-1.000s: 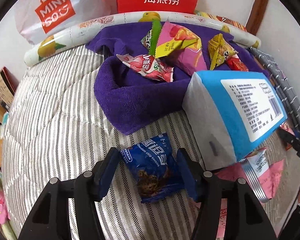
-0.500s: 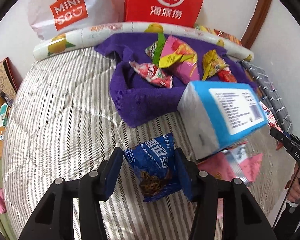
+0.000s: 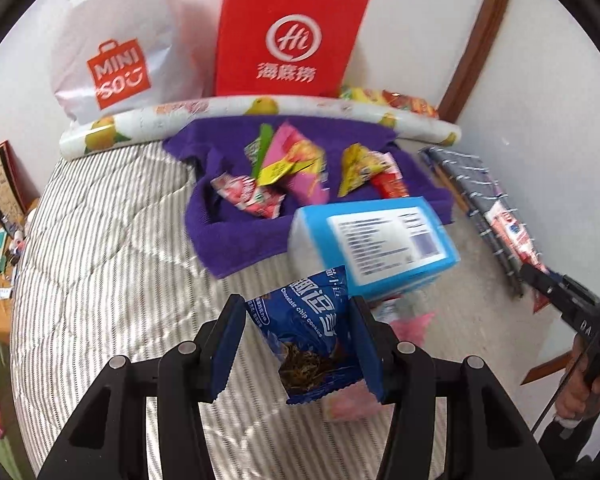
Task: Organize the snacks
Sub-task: 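Carry both packets up over the purple towel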
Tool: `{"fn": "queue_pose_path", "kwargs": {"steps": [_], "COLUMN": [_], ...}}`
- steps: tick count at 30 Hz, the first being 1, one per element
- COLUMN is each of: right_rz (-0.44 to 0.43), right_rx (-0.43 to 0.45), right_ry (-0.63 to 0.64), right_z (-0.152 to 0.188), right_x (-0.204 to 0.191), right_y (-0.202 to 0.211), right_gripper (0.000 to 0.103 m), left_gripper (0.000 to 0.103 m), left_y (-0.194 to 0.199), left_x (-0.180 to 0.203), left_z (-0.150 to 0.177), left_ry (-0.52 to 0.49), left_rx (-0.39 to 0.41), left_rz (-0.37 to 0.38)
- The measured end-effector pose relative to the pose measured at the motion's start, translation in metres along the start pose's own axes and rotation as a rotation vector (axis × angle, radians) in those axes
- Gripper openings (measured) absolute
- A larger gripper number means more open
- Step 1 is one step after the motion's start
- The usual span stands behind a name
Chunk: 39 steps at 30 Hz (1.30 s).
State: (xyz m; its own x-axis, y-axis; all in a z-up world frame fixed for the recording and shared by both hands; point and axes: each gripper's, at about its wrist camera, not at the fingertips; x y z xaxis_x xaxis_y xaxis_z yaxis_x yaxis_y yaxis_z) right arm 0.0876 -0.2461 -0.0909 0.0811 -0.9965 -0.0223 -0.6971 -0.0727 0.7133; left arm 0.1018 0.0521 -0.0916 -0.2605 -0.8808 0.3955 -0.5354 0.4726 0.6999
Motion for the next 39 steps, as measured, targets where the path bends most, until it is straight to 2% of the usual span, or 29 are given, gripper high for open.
{"fn": "queue_pose_path", "kwargs": {"steps": [5, 9, 23, 39], "right_rz": [-0.062, -0.09, -0.064, -0.061], "right_rx": [0.022, 0.022, 0.054, 0.067], "right_ry": [0.021, 0.026, 0.03, 0.023], "right_z": [0.0, -0.002, -0.033, -0.065], "right_x": [-0.02, -0.032, -0.042, -0.046], "right_y": [0.016, 0.018, 0.018, -0.003], "right_gripper": [0.027, 0.027, 0.027, 0.027], "left_gripper": [0.05, 0.05, 0.05, 0.05], "left_y": [0.0, -0.002, 0.005, 0.007], "left_x": [0.02, 0.033, 0.053, 0.044], "left_z": [-0.008, -0.017, -0.055, -0.091], "left_ry": [-0.016, -0.036, -0.086, -0.093], "left_rx": [0.005, 0.011, 0.063, 0.095], "left_rz": [0.055, 0.066, 0.052, 0.036]}}
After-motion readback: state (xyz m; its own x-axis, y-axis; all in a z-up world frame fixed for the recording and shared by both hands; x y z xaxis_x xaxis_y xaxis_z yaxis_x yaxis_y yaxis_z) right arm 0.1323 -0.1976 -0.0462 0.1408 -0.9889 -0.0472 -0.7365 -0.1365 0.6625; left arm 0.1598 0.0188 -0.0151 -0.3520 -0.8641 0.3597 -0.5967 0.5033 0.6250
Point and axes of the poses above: each gripper's, at about its wrist camera, not at the fingertips, and y roughly against the way its jaws point, x to its right, z to its underside, and after that the axes turned 15 degrees about z, right-handed
